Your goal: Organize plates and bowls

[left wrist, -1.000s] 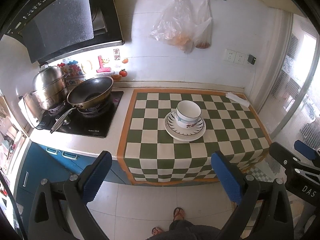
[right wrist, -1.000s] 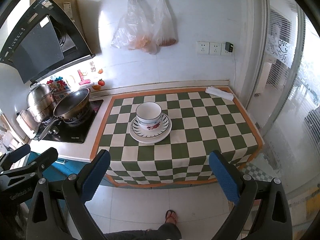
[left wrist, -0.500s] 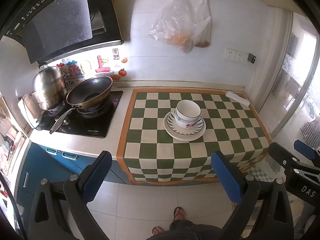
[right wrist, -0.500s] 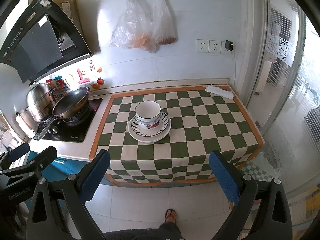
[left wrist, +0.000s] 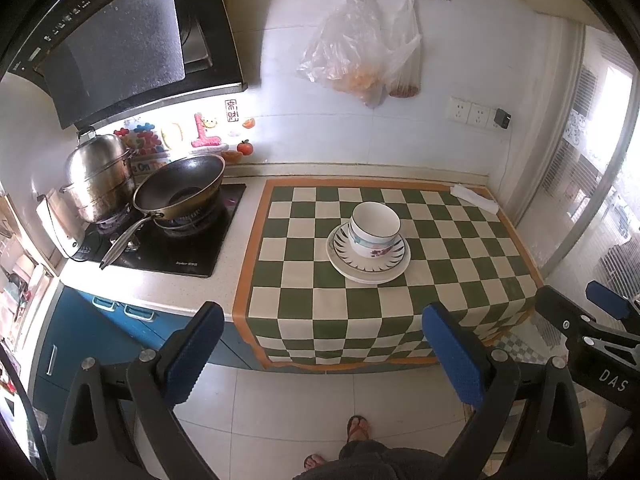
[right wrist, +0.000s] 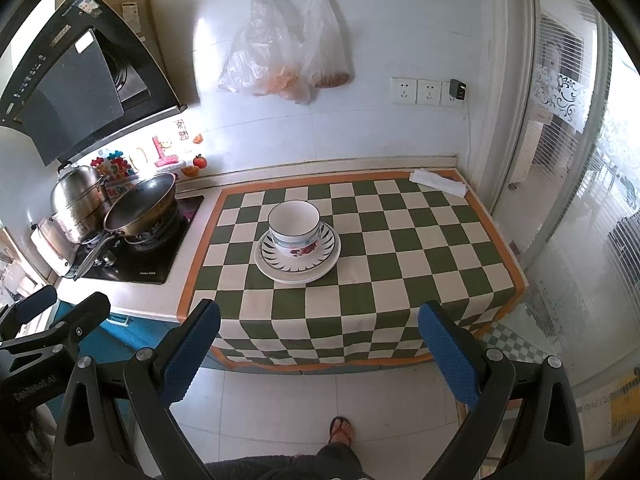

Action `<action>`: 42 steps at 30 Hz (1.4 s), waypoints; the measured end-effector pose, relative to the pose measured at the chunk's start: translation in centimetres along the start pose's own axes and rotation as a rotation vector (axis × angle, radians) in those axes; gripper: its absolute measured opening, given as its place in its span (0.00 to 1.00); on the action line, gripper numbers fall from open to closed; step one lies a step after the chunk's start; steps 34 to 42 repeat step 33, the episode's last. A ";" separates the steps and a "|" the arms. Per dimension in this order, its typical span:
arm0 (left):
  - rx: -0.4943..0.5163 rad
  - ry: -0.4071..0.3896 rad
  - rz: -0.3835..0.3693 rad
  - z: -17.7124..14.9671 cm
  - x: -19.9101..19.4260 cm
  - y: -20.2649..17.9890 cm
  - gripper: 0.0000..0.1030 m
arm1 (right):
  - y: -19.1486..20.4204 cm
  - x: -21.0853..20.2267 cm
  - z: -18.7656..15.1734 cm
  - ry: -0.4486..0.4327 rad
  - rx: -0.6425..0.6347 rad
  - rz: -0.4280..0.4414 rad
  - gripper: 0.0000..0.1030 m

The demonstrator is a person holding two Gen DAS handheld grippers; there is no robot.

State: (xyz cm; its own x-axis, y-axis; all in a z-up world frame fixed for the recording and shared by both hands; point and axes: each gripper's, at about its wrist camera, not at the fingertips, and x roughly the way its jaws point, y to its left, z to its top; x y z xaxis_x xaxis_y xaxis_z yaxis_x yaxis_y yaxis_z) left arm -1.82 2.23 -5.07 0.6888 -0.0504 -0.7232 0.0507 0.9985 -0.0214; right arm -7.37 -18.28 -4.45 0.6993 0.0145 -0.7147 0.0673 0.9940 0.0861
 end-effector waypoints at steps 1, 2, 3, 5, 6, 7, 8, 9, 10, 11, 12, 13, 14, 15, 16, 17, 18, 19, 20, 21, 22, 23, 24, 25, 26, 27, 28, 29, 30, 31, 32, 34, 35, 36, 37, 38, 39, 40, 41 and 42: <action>0.000 0.000 0.002 0.0 0.0 0.0 0.99 | 0.0 0.0 0.0 0.001 0.001 0.000 0.98; 0.001 -0.001 0.003 0.0 0.0 0.0 0.99 | 0.1 0.0 0.0 0.000 0.001 -0.001 0.98; 0.001 0.000 0.001 0.0 0.0 0.0 0.99 | 0.0 0.0 0.0 0.001 -0.001 0.000 0.98; 0.002 -0.001 0.003 0.0 0.0 0.0 0.99 | 0.1 0.0 0.1 0.002 -0.001 0.000 0.98; 0.003 -0.002 0.005 0.0 0.0 0.0 0.99 | 0.1 0.0 0.0 0.003 0.000 0.000 0.98; 0.005 -0.005 0.005 0.1 0.0 -0.1 0.99 | 0.1 -0.1 0.0 0.002 0.000 0.001 0.98; 0.006 -0.007 0.005 0.2 -0.1 -0.2 0.99 | 0.1 -0.1 0.1 0.000 0.000 0.000 0.98; 0.007 -0.006 0.005 0.3 0.0 -0.2 0.99 | 0.1 0.0 0.1 0.001 0.000 0.000 0.98; 0.005 -0.004 0.007 0.2 -0.1 -0.3 0.99 | 0.1 0.0 0.1 0.003 0.000 0.000 0.98; 0.005 -0.005 0.006 0.1 -0.1 -0.3 0.99 | 0.0 0.0 0.0 0.004 0.001 0.000 0.98; 0.004 -0.006 0.006 0.2 -0.2 -0.3 0.99 | 0.0 0.0 0.0 0.004 0.002 0.000 0.98; 0.004 -0.006 0.007 0.2 -0.2 -0.3 0.99 | 0.1 -0.1 0.0 0.004 0.001 0.000 0.98; 0.006 -0.006 0.004 0.2 -0.2 -0.3 0.99 | 0.1 0.0 -0.1 0.005 0.001 -0.001 0.98; 0.005 -0.006 0.004 0.3 -0.2 -0.2 0.99 | 0.1 -0.1 -0.1 0.004 0.001 -0.001 0.98; 0.004 -0.007 0.006 0.2 -0.2 -0.3 0.99 | 0.1 -0.1 -0.1 0.004 0.001 -0.002 0.98; 0.006 -0.006 0.004 0.2 -0.2 -0.2 0.99 | 0.1 0.0 0.0 0.005 0.001 -0.001 0.98; 0.006 -0.007 0.005 0.2 -0.2 -0.2 0.99 | 0.1 -0.1 -0.1 0.005 0.002 -0.001 0.98; 0.004 -0.007 0.006 0.2 -0.2 -0.3 0.99 | 0.1 0.0 0.0 0.004 0.001 0.000 0.98; 0.005 -0.007 0.004 0.2 -0.2 -0.3 0.99 | 0.0 0.0 -0.1 0.004 0.001 -0.002 0.98; 0.006 -0.009 0.006 0.3 -0.2 -0.3 0.99 | 0.0 0.0 -0.3 0.003 0.001 -0.005 0.98; 0.005 -0.008 0.008 0.1 -0.2 -0.3 0.99 | 0.0 0.0 -0.4 0.003 0.002 -0.005 0.98; 0.006 -0.008 0.008 0.3 -0.2 -0.3 0.99 | 0.0 0.0 -0.4 0.004 0.001 -0.004 0.98; 0.005 -0.006 0.006 0.3 -0.2 -0.3 0.99 | 0.0 0.0 -0.4 0.006 0.001 -0.003 0.98; 0.005 -0.006 0.009 0.2 -0.3 -0.3 0.99 | -0.1 0.1 -0.5 0.009 0.001 -0.002 0.98; 0.005 -0.005 0.009 0.4 -0.2 -0.3 0.99 | -0.1 0.1 -0.5 0.013 -0.001 -0.002 0.98; 0.006 -0.007 0.005 0.4 -0.3 -0.4 0.99 | -0.1 0.1 -0.6 0.016 -0.002 -0.001 0.98; 0.006 -0.007 0.004 0.3 -0.3 -0.4 0.99 | -0.1 0.1 -0.8 0.019 -0.002 0.000 0.98; 0.004 -0.008 0.005 0.5 -0.3 -0.4 0.99 | -0.1 0.2 -0.8 0.021 -0.004 0.001 0.98; 0.006 -0.009 0.005 0.5 -0.3 -0.4 0.99 | 0.0 0.2 -0.7 0.022 -0.005 0.001 0.98; 0.009 -0.007 0.000 0.4 -0.3 -0.4 0.99 | 0.0 0.2 -0.6 0.023 -0.007 0.000 0.98; 0.009 -0.007 0.001 0.6 -0.3 -0.4 0.99 | 0.0 0.2 -0.7 0.023 -0.007 -0.001 0.98; 0.008 -0.008 0.005 0.5 -0.3 -0.5 0.99 | 0.0 0.2 -0.6 0.023 -0.006 0.000 0.98; 0.008 -0.008 0.005 0.5 -0.3 -0.5 0.99 | 0.0 0.2 -0.6 0.023 -0.006 0.000 0.98; 0.008 -0.008 0.005 0.5 -0.3 -0.5 0.99 | 0.0 0.2 -0.6 0.023 -0.006 0.000 0.98; 0.008 -0.008 0.005 0.5 -0.3 -0.5 0.99 | 0.0 0.2 -0.6 0.023 -0.006 0.000 0.98; 0.008 -0.008 0.005 0.5 -0.3 -0.5 0.99 | 0.0 0.2 -0.6 0.023 -0.006 0.000 0.98; 0.008 -0.008 0.005 0.5 -0.3 -0.5 0.99 | 0.0 0.2 -0.6 0.023 -0.006 0.000 0.98; 0.008 -0.008 0.005 0.5 -0.3 -0.5 0.99 | 0.0 0.2 -0.6 0.023 -0.006 0.000 0.98; 0.008 -0.008 0.005 0.5 -0.3 -0.5 0.99 | 0.0 0.2 -0.6 0.023 -0.006 0.000 0.98; 0.008 -0.008 0.005 0.5 -0.3 -0.5 0.99 | 0.0 0.2 -0.6 0.023 -0.006 0.000 0.98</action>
